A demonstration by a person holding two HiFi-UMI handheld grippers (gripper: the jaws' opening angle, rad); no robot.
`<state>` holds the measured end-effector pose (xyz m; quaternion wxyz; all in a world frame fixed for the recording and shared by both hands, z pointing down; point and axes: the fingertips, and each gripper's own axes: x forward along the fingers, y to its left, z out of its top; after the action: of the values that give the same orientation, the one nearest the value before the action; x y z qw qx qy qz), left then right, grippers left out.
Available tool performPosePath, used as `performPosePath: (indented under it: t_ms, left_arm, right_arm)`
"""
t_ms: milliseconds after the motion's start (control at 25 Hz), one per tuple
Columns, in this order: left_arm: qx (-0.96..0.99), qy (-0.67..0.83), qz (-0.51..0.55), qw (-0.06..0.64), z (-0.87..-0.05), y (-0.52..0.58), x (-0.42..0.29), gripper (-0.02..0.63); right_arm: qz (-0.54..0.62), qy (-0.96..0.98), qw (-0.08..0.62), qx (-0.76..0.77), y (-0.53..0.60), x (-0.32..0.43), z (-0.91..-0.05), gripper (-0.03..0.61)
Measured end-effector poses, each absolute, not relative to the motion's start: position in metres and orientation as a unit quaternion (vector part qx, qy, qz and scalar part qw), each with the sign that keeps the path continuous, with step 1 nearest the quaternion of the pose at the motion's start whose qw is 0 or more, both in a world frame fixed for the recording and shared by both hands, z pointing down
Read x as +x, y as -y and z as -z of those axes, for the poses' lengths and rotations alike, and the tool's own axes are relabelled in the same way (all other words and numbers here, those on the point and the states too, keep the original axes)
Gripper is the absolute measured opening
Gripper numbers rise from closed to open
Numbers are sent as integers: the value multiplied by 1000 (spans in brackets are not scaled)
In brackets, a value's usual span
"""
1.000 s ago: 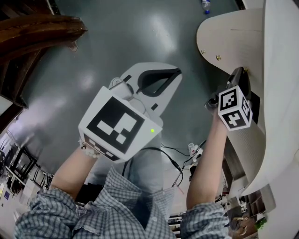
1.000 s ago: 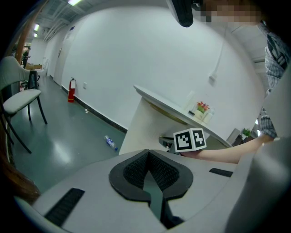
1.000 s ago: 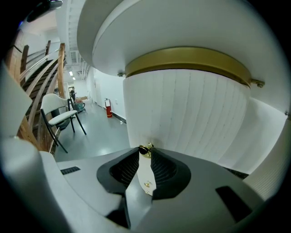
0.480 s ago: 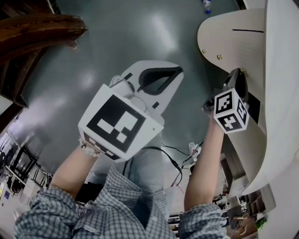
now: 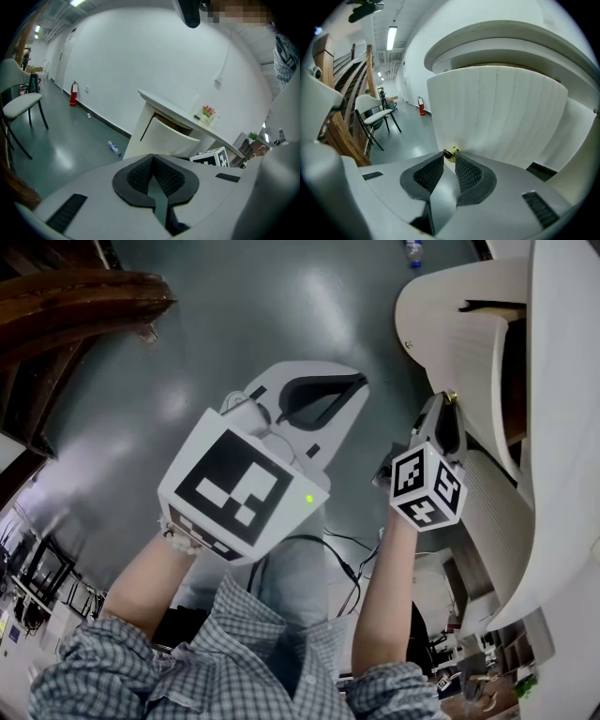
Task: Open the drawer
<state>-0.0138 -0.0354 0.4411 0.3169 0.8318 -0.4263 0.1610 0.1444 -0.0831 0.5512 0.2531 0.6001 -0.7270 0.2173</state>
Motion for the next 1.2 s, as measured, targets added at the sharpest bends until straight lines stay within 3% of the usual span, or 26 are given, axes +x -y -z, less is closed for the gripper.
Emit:
performPosePath:
  t_ms: [1200]
  left_arm:
    - [845,409,-162,304,-427,15,-27,-3]
  right_arm:
    - [-259,737,275,561,-31,66,-559,72]
